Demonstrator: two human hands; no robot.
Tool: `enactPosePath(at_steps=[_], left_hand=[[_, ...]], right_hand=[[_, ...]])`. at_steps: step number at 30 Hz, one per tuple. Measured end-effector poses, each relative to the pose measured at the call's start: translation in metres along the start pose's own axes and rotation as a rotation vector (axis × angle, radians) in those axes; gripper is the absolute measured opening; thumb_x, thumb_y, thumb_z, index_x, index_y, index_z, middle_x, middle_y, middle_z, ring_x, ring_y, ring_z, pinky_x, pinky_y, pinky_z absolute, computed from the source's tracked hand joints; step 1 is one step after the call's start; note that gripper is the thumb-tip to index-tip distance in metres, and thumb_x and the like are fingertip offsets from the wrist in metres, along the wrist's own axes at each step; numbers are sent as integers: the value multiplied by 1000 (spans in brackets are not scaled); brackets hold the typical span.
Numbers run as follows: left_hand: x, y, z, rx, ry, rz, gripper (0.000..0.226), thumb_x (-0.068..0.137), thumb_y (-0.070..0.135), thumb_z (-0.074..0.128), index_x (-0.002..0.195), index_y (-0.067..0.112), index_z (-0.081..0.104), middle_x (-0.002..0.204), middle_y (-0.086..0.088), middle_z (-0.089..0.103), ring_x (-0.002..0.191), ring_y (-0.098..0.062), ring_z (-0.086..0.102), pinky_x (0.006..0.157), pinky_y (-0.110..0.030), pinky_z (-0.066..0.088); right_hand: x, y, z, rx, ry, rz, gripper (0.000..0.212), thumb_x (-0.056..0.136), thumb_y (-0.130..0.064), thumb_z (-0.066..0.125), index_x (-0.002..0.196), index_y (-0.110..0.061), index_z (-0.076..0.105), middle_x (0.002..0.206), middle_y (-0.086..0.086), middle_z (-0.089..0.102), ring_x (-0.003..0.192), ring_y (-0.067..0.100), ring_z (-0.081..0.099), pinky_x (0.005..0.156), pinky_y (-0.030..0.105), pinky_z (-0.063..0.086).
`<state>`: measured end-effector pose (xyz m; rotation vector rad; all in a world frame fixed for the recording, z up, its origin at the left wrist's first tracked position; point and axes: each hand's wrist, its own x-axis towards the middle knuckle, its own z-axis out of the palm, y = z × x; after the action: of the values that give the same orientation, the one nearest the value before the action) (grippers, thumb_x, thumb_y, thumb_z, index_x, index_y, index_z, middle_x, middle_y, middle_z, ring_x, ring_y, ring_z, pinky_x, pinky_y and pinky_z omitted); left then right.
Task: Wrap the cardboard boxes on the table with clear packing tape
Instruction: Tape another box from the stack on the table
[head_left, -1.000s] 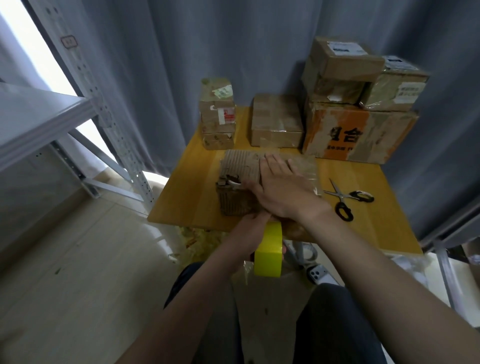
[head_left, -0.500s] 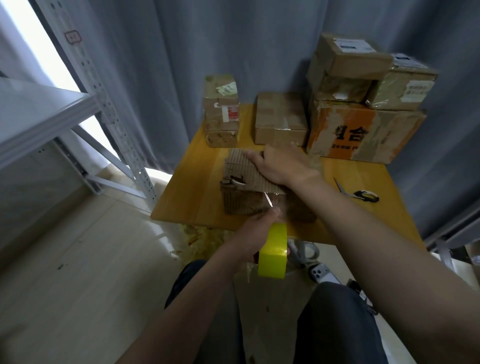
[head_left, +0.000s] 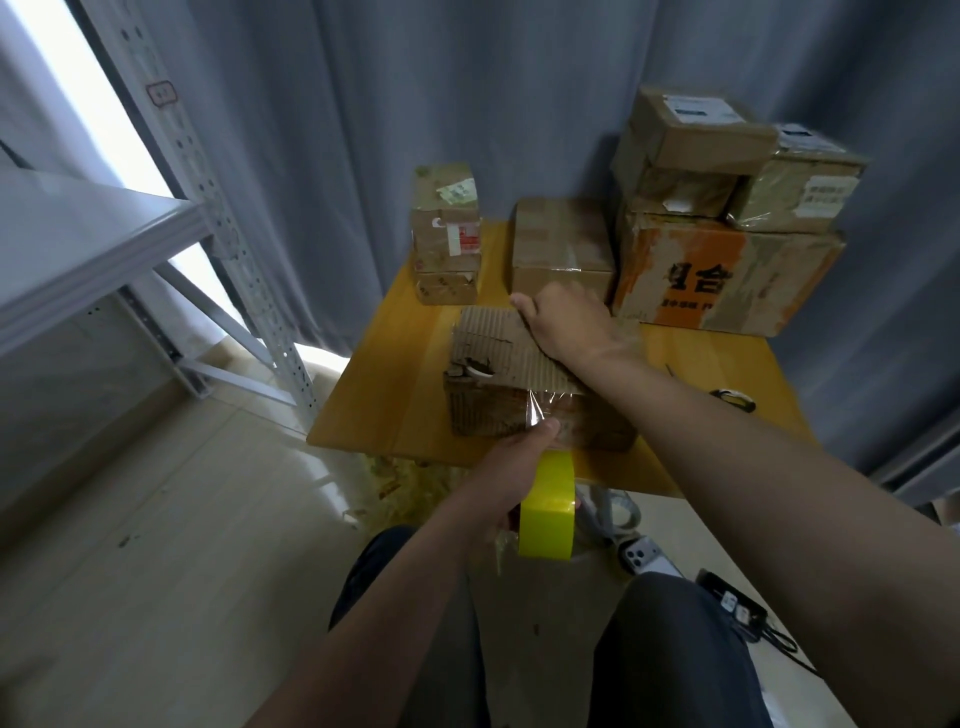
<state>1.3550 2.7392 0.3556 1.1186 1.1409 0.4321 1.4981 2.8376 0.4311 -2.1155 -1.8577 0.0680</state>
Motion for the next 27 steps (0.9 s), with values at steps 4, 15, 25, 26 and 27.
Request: enactPosePath(at_steps=[4, 15, 25, 26, 27], left_hand=[[-7, 7, 0, -26, 8, -22, 58, 86, 72, 60, 119, 24, 69, 117, -11, 75, 105, -30, 72, 93, -43, 58], [-21, 14, -5, 195, 104, 165, 53, 99, 63, 46, 108, 19, 76, 109, -3, 74, 106, -25, 68, 100, -42, 51], [-56, 74, -61, 762, 538, 817, 35, 82, 21, 76, 104, 20, 49, 87, 7, 56, 80, -12, 55, 65, -26, 46], [-50, 84, -69, 825, 496, 882, 45, 76, 22, 79, 111, 22, 51, 100, 7, 56, 94, -15, 53, 76, -31, 49], [-43, 93, -76, 945, 427, 879, 61, 71, 27, 83, 123, 25, 51, 118, 5, 54, 114, -19, 49, 93, -40, 50]], right_hand=[[-3, 7, -5, 215, 222, -71, 44, 104, -40, 57, 70, -16, 69, 69, -1, 63, 70, 14, 59, 91, 43, 51], [-134, -3, -42, 503, 170, -30, 52, 105, -36, 57, 55, -20, 60, 45, -8, 51, 44, 6, 50, 47, 18, 33], [-177, 12, 5, 741, -364, 346, 53, 94, -54, 66, 55, -19, 66, 48, -7, 58, 45, 6, 49, 57, 28, 39], [-176, 14, 7, 777, -377, 367, 50, 94, -50, 68, 55, -18, 68, 52, -3, 62, 47, 10, 51, 57, 28, 41], [-177, 16, 8, 818, -390, 383, 48, 94, -47, 69, 56, -17, 69, 56, 2, 64, 49, 13, 53, 55, 28, 42]])
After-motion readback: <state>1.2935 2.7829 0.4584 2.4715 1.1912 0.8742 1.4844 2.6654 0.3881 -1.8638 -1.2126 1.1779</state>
